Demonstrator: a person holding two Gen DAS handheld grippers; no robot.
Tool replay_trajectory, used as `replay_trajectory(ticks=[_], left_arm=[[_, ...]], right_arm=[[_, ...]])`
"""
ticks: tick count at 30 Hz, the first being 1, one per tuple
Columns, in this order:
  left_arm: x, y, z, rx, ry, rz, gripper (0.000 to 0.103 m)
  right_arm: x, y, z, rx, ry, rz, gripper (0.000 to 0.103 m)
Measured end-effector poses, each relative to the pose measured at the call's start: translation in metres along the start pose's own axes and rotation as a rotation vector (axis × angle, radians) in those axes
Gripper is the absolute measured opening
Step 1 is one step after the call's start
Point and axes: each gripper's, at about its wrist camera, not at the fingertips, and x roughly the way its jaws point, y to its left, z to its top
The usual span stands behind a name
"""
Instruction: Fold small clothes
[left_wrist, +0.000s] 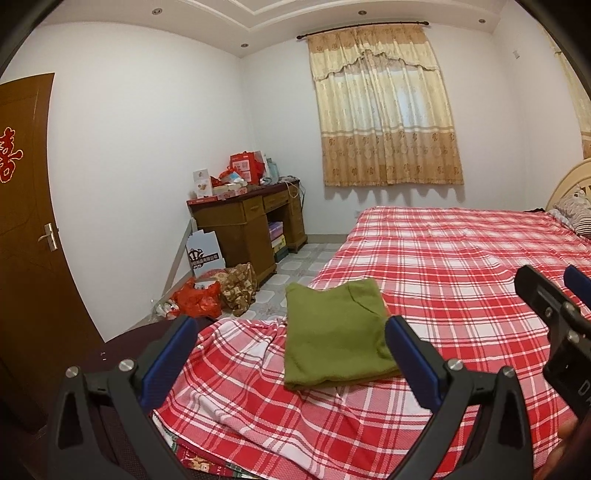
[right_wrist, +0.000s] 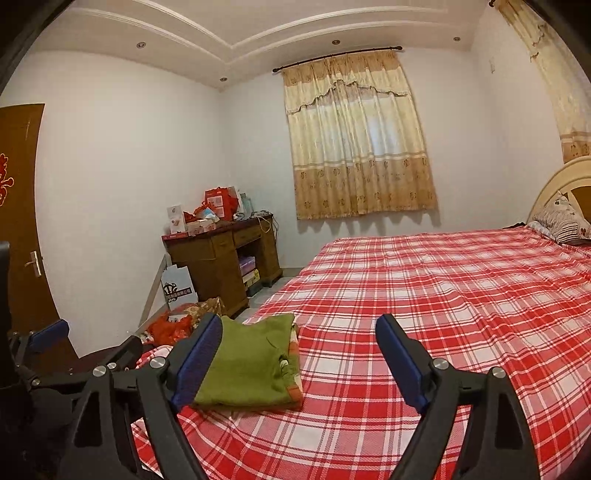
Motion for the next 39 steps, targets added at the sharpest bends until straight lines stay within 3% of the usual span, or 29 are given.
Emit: replay_trajectory(ticks=[39], left_arm=[[0.007, -0.007, -0.0025, 0.005, 0.036, -0.002, 0.103]], right_arm=[[0.0049, -0.0018, -0.0042, 0.025, 0.03, 0.004, 0.086]])
